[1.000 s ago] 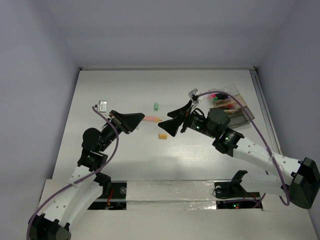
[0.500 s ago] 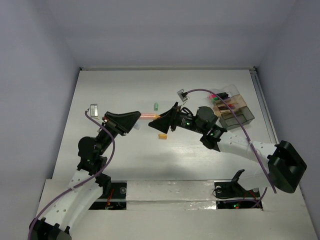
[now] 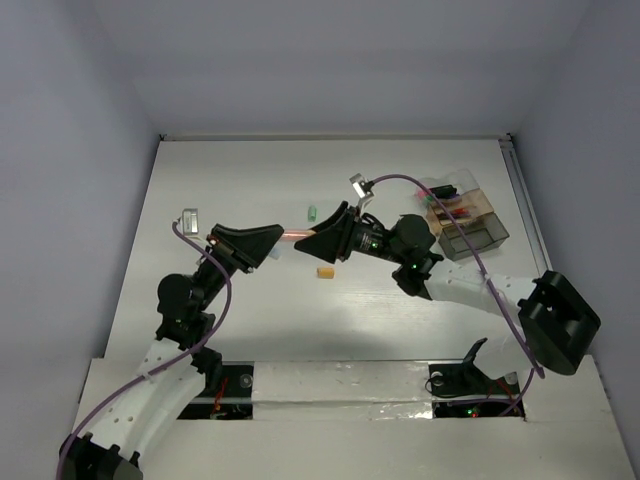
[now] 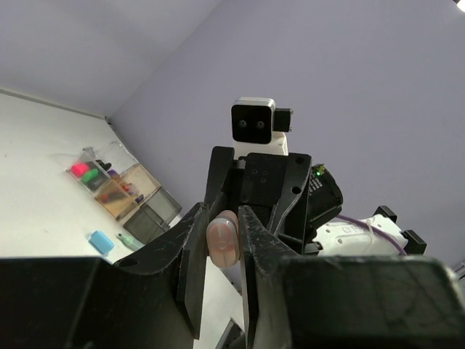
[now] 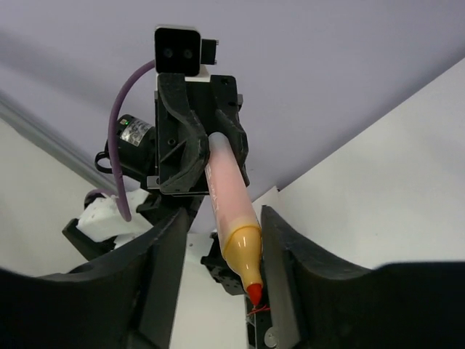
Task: Sort the stationery into containers
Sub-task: Pick up the pen from the center of the board.
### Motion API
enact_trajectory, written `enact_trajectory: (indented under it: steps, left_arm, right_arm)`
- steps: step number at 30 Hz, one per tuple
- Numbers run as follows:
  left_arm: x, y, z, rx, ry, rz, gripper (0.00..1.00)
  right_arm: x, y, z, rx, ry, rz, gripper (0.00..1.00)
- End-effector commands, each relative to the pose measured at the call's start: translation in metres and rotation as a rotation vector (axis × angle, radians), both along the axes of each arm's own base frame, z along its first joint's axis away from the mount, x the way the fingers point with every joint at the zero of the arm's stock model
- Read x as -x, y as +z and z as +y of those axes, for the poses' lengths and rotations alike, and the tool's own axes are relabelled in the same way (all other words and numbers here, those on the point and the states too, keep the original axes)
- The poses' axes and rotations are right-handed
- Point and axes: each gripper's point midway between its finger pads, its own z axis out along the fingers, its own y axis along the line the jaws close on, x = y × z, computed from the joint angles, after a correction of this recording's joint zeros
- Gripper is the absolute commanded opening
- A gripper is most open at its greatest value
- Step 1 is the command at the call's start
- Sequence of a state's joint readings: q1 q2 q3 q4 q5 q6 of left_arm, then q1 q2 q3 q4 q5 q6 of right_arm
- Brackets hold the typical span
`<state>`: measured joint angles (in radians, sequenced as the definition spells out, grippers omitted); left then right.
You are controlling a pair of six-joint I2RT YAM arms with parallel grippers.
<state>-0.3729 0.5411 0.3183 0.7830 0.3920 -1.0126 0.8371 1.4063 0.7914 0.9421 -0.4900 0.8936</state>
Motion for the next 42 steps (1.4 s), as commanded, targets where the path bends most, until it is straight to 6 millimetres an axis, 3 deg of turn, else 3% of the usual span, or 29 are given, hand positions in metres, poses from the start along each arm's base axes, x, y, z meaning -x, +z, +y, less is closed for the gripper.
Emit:
enact_trajectory:
  steps: [1, 8, 10, 13, 14, 15, 16, 17, 18, 23, 25, 28, 36, 42]
  left_arm:
    - [0.011, 0.016, 0.001, 0.029, -0.022, -0.076, 0.00]
    - [0.014, 0.013, -0.003, 0.018, -0.053, -0.082, 0.00]
    - [0.017, 0.011, -0.006, 0.000, -0.076, -0.088, 0.00]
    - [0.020, 0.005, -0.013, -0.079, -0.108, -0.096, 0.09]
    - [0.021, 0.003, -0.015, -0.103, -0.114, -0.098, 0.15]
    - [0.020, -0.007, -0.018, -0.143, -0.129, -0.066, 0.19]
    - [0.020, -0.003, -0.018, -0.169, -0.126, -0.075, 0.23]
    - [0.020, -0.004, -0.017, -0.214, -0.110, -0.100, 0.32]
    - [0.021, -0.010, -0.018, -0.247, -0.119, -0.081, 0.37]
    - [0.027, -0.004, -0.019, -0.344, -0.128, -0.130, 0.71]
    - [0.029, -0.006, -0.022, -0.390, -0.160, -0.134, 0.76]
    - [0.033, -0.012, -0.025, -0.442, -0.197, -0.139, 0.79]
    - [0.044, -0.041, -0.031, -0.588, -0.324, -0.129, 0.76]
    - [0.071, -0.043, -0.041, -0.518, -0.508, -0.152, 0.69]
  right_arm:
    - [0.010, 0.045, -0.007, -0.125, 0.025, -0.104, 0.49]
    - [0.012, 0.048, -0.010, -0.154, 0.029, -0.108, 0.12]
    - [0.013, 0.046, -0.010, -0.149, 0.034, -0.100, 0.07]
    - [0.012, 0.043, -0.009, -0.092, 0.021, -0.107, 0.01]
    - [0.004, 0.028, -0.008, -0.016, 0.002, -0.064, 0.00]
    - [0.006, 0.031, -0.010, 0.014, -0.005, -0.101, 0.00]
    - [0.002, 0.038, -0.012, 0.038, -0.017, -0.113, 0.00]
    - [-0.004, 0.020, -0.015, 0.132, -0.027, -0.066, 0.00]
    - [-0.005, 0.016, -0.018, 0.183, -0.019, -0.098, 0.00]
    - [0.001, -0.008, -0.033, 0.411, 0.105, -0.061, 0.00]
    - [0.008, -0.025, -0.041, 0.471, 0.180, -0.023, 0.00]
    - [0.020, -0.032, -0.048, 0.521, 0.261, -0.028, 0.00]
    - [0.062, -0.024, -0.064, 0.492, 0.465, -0.056, 0.00]
    - [0.067, -0.027, -0.065, 0.498, 0.521, -0.042, 0.00]
